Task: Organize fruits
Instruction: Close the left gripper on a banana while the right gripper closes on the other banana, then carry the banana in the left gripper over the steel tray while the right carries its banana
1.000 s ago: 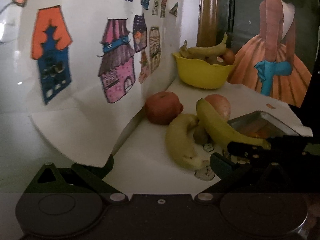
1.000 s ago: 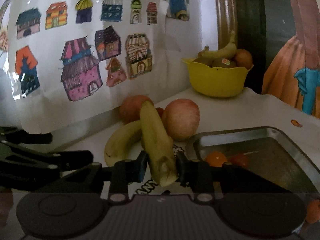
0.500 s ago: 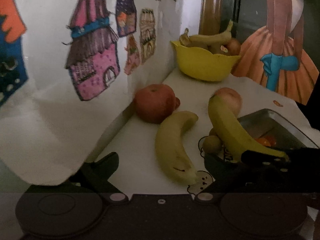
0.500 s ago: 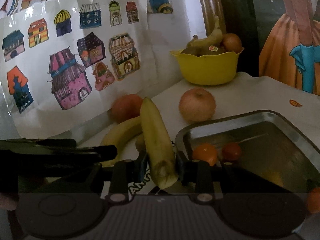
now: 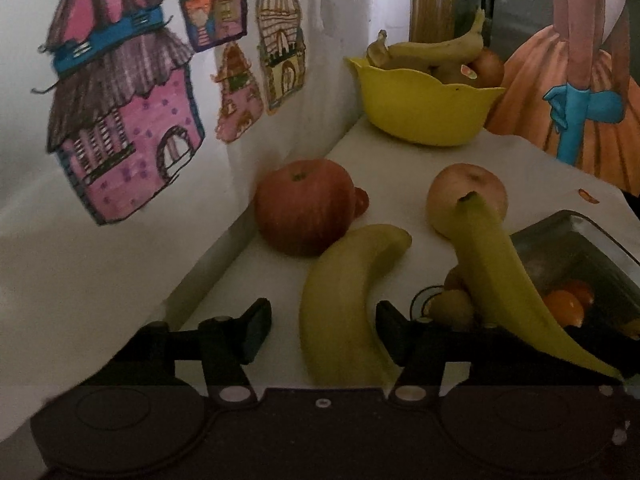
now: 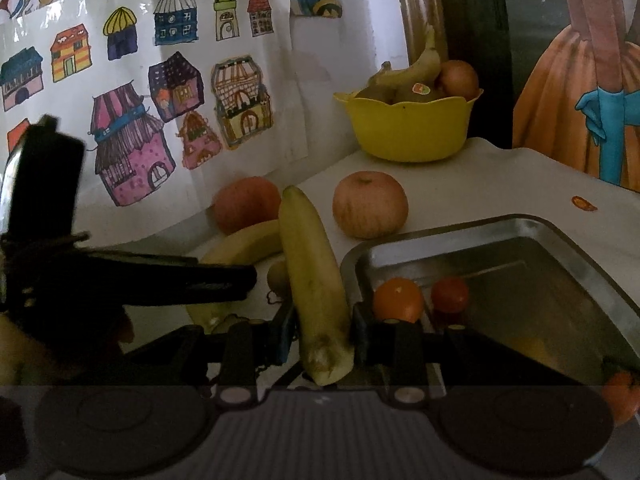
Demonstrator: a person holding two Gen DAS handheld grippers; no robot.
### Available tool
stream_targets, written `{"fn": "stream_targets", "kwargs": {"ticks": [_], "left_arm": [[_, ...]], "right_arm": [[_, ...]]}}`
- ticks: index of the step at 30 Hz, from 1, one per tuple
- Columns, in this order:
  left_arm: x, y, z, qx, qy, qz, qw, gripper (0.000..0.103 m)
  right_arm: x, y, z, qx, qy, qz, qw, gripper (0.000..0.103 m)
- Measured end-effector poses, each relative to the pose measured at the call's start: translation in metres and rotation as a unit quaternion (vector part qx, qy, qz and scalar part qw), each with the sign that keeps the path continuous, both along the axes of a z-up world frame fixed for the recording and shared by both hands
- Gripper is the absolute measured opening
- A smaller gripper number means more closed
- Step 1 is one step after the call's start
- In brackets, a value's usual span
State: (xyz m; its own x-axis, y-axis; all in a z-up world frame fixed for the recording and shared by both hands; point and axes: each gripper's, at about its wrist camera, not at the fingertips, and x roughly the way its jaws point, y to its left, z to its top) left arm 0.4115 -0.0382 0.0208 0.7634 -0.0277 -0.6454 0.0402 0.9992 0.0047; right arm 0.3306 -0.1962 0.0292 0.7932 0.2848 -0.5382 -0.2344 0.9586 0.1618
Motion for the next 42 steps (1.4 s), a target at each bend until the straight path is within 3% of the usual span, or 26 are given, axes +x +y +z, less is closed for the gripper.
{"fn": "stream_targets", "kwargs": {"ticks": [2, 5, 9, 20, 25, 42], "left_arm": [[0.002, -0.001, 0.0, 0.0, -0.002, 0.002, 1.0, 0.058], [0.004, -0.002, 0.0, 0.001, -0.009, 0.004, 1.0, 0.047], [0.004, -0.006, 0.0, -0.004, -0.013, 0.008, 0.9999, 0.039], [0.005, -0.007, -0.004, -0.001, -0.026, 0.004, 0.9997, 0.042], [0.003, -0.007, -0.004, 0.001, -0.025, 0.003, 0.9997, 0.038], [-0.035, 0.011, 0.005, -0.011, -0.014, 0.02, 0.9996, 0.037]], "right_arm": [[0.0, 0.001, 0.0, -0.002, -0.001, -0.001, 1.0, 0.036], [0.0, 0.002, 0.0, -0.003, -0.002, -0.001, 1.0, 0.036], [-0.001, 0.011, -0.002, -0.035, -0.01, -0.01, 0.999, 0.039], [-0.007, 0.055, -0.013, -0.17, -0.053, -0.025, 0.984, 0.045], [-0.005, 0.055, -0.014, -0.173, -0.049, -0.026, 0.983, 0.034], [-0.013, 0.06, -0.007, -0.184, -0.081, -0.028, 0.979, 0.033]]}}
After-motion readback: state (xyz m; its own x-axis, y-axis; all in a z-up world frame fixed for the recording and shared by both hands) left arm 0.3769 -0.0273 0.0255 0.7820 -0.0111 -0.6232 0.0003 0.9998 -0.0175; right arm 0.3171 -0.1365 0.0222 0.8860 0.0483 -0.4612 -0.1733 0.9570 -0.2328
